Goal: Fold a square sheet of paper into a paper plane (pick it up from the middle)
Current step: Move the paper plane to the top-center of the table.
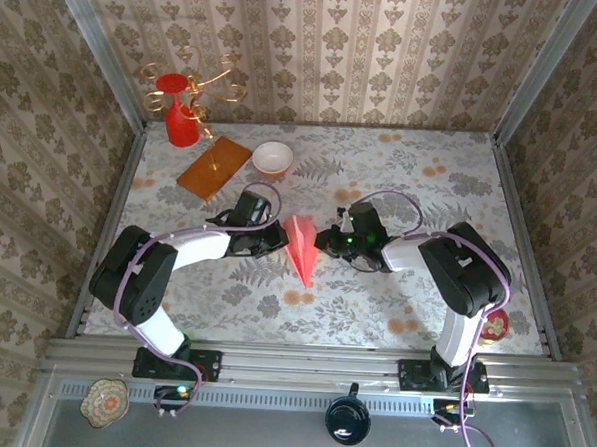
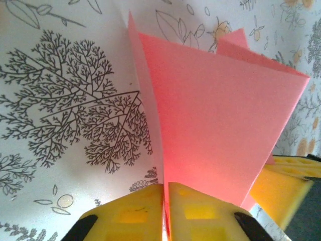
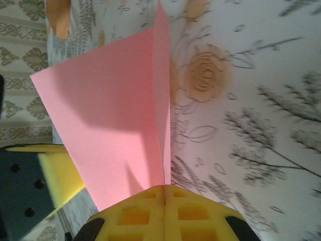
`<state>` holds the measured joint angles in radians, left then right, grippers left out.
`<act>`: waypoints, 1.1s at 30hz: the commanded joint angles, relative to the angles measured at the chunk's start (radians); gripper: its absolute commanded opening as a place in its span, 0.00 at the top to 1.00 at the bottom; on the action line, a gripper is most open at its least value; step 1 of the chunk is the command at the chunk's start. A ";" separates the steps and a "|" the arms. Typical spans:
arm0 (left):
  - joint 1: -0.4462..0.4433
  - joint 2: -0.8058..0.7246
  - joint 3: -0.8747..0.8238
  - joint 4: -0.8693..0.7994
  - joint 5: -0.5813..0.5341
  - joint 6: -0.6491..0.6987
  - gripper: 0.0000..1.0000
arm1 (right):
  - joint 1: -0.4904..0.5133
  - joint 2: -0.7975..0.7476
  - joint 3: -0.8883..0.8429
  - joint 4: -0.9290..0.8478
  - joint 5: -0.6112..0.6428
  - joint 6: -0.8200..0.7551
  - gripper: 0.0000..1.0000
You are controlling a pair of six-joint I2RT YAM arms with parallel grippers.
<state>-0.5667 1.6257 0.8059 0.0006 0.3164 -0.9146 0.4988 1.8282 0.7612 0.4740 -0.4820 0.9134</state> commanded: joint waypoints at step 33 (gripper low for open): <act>0.018 0.114 -0.004 0.173 0.057 0.023 0.96 | -0.091 -0.049 -0.035 -0.101 0.073 -0.007 0.80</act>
<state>-0.5549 1.7256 0.7986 0.1665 0.3450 -0.9020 0.4103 1.8004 0.7040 0.4473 -0.4042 0.9325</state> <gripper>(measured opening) 0.060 0.189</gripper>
